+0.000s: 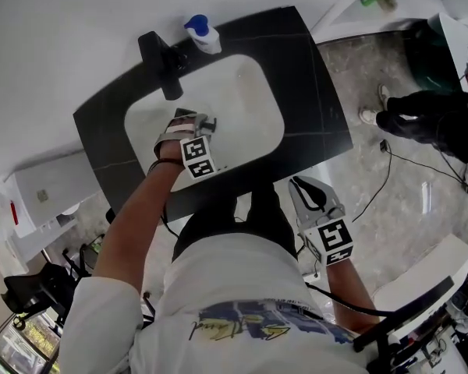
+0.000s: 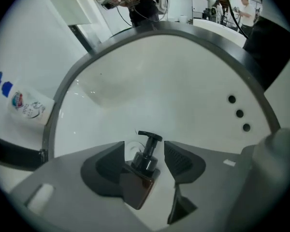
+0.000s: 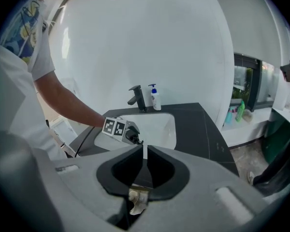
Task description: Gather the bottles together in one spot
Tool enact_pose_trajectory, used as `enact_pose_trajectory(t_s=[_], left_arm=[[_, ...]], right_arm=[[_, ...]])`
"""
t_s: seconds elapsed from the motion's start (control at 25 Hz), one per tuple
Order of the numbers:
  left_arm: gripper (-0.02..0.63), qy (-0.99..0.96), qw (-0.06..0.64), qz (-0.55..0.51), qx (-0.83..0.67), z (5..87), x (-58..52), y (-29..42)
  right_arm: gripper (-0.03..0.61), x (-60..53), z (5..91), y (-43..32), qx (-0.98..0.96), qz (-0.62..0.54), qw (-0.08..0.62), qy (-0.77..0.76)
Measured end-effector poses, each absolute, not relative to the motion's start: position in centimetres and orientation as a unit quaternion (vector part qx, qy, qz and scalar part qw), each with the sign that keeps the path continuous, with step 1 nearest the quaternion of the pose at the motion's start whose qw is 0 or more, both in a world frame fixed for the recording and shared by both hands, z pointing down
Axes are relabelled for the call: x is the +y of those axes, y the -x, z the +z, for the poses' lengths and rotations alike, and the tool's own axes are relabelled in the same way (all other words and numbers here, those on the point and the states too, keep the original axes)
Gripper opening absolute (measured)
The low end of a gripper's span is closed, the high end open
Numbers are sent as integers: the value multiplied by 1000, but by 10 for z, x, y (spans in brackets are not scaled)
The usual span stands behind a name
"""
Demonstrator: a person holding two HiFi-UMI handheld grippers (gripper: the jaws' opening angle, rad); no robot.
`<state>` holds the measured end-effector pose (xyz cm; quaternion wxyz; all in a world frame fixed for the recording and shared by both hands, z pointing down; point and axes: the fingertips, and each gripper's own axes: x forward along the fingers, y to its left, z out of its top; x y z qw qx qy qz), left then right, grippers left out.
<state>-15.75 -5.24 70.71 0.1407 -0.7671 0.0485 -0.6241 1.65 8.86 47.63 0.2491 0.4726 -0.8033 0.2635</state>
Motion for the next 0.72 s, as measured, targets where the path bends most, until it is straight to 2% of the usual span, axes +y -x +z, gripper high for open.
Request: enact_pose_trajectory(t_s=[0.56,0.72], left_arm=[[236,682,198,-702,-55,764,-55,170],[227,662,189,-722,-69,769,-55,170]], right_arm=[[29,93,484,-27,-776,285,256,-500],[29,92,483,-33,-773,288,259,-502]])
